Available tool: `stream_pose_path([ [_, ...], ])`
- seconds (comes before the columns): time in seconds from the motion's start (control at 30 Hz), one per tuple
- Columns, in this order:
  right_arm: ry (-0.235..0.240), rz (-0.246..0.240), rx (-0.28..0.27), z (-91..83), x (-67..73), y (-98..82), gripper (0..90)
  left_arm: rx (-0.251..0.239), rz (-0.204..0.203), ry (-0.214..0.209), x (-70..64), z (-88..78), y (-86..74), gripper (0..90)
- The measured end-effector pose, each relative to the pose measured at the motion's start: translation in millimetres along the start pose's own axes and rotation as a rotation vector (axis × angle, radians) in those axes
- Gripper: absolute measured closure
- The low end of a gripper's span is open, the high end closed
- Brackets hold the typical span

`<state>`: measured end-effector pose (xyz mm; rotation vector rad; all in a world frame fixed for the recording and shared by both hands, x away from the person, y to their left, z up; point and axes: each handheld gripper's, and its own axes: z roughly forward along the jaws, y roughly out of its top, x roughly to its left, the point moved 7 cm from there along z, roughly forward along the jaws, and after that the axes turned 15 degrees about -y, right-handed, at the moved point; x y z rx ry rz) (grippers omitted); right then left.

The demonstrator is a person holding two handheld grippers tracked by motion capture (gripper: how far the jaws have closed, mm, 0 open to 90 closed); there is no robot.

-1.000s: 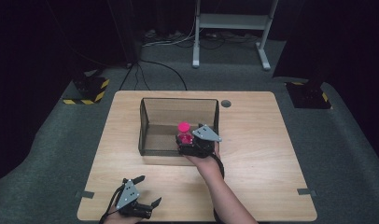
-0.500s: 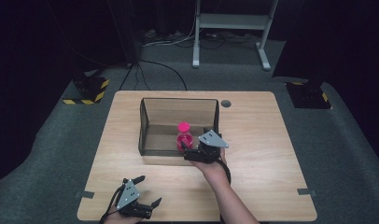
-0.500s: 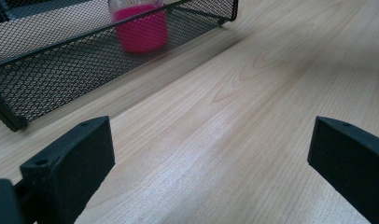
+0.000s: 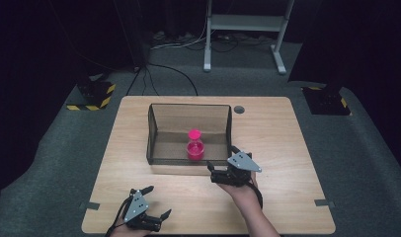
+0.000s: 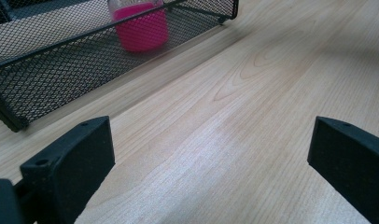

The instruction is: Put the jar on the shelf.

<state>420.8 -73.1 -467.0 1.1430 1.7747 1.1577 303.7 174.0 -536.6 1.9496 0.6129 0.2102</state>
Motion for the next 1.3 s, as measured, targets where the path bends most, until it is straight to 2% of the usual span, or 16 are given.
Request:
stream_pose_path([
  [0.27, -0.009, -0.022, -0.002, -25.1, -11.9, -13.7, 0.3, 0.006, 0.008, 0.007, -0.5, 0.5, -0.1, 1.0],
  [0.53, -0.031, -0.073, 0.005, -43.5, -20.6, -30.0, 0.2, 0.004, 0.009, 0.008, -0.6, 0.4, 0.0, 1.0],
  [0.67, -0.035, -0.073, 0.021, -48.4, -23.1, -39.2, 0.2, 0.005, 0.01, 0.008, -0.6, 0.4, 0.0, 1.0],
  [0.83, -0.046, -0.105, 0.047, -52.6, -23.7, -54.9, 0.1, 0.003, 0.008, 0.008, -0.6, 0.3, 0.0, 1.0],
  [1.1, -0.065, -0.135, 0.109, -60.8, -27.9, -87.8, 0.0, 0.002, 0.009, 0.009, -0.7, 0.2, 0.0, 1.0],
  [1.3, -0.071, -0.142, 0.117, -63.3, -29.7, -94.0, 0.0, 0.002, 0.009, 0.01, -0.6, 0.3, 0.0, 1.0],
])
